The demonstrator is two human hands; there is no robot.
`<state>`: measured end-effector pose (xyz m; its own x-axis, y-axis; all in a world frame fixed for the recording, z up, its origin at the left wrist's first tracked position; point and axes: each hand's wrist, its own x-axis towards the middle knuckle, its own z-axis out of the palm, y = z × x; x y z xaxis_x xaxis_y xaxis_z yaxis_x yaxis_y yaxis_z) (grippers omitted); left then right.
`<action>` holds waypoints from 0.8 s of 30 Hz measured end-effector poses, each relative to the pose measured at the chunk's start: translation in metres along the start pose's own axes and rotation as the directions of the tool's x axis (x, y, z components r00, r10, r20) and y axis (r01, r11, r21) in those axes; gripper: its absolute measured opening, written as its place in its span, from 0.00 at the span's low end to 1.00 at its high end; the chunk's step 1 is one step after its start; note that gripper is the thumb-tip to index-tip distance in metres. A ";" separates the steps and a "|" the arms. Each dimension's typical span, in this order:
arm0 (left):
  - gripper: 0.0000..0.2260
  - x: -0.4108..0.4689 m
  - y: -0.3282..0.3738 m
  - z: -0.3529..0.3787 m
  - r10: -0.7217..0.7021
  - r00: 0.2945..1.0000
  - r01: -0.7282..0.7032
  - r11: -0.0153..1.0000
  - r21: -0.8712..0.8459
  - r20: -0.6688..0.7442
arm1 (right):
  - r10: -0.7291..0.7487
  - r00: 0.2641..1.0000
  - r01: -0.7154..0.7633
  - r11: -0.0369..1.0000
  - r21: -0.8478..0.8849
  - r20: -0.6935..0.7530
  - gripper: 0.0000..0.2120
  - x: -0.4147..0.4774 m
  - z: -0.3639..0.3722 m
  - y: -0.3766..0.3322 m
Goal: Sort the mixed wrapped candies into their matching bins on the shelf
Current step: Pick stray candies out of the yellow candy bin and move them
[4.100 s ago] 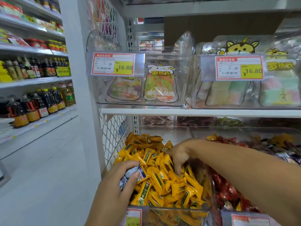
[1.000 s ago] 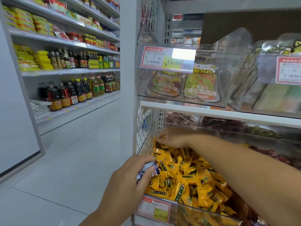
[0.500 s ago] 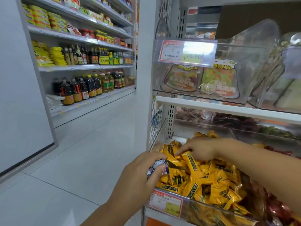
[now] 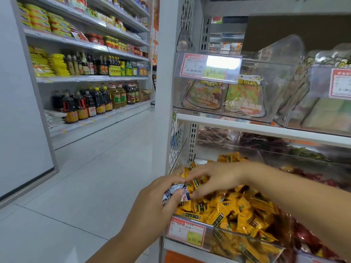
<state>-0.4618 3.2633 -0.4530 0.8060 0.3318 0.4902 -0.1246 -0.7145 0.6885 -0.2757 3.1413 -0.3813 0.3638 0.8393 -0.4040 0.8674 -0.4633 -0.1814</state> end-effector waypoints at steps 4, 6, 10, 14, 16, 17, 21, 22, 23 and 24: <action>0.10 0.001 -0.003 -0.001 0.025 1.000 -0.025 1.000 0.011 -0.008 | 0.034 0.999 -0.027 0.982 -0.187 0.035 0.38 0.030 0.038 -0.002; 0.10 0.001 -0.003 -0.001 0.014 1.000 -0.014 1.000 0.018 -0.005 | 0.061 0.997 -0.071 0.972 -0.225 -0.048 0.35 0.036 0.036 0.013; 0.07 0.001 -0.002 -0.001 -0.006 1.000 0.006 1.000 0.015 0.009 | 0.171 0.980 -0.191 0.948 -0.257 -0.097 0.35 0.039 0.023 0.034; 0.07 0.001 -0.002 -0.002 -0.019 1.000 0.019 1.000 0.008 -0.004 | 0.231 0.969 -0.245 0.944 -0.222 -0.089 0.39 0.020 0.007 0.042; 0.07 0.000 -0.002 -0.002 -0.025 1.000 0.025 1.000 -0.011 -0.012 | 0.171 0.980 -0.180 0.980 -0.084 -0.099 0.34 -0.003 -0.002 0.036; 0.07 -0.001 -0.002 -0.003 -0.026 1.000 0.026 1.000 -0.015 -0.015 | 0.134 0.983 -0.134 0.991 0.006 -0.127 0.30 -0.018 -0.009 0.032; 0.06 -0.001 0.001 -0.003 -0.034 0.999 0.034 0.999 -0.017 -0.024 | 0.199 0.972 -0.198 0.980 0.025 -0.124 0.35 -0.069 -0.037 0.034; 0.06 -0.002 0.003 -0.003 -0.037 0.999 0.037 0.999 -0.017 -0.022 | 0.268 0.962 -0.270 0.962 -0.027 -0.058 0.42 -0.074 -0.037 0.036; 0.06 -0.002 0.004 -0.003 -0.042 0.999 0.042 0.999 -0.021 -0.019 | 0.337 0.941 -0.335 0.939 -0.076 0.017 0.49 -0.075 -0.032 0.036; 0.06 -0.002 0.005 -0.003 -0.049 0.999 0.049 0.998 -0.027 -0.013 | 0.388 0.918 -0.378 0.918 -0.118 0.079 0.54 -0.069 -0.022 0.037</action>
<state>-0.4654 3.2612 -0.4489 0.8035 0.3748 0.4625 -0.1004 -0.6805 0.7258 -0.2612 3.0721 -0.3402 0.6441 0.5681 -0.5122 0.6988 -0.7094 0.0919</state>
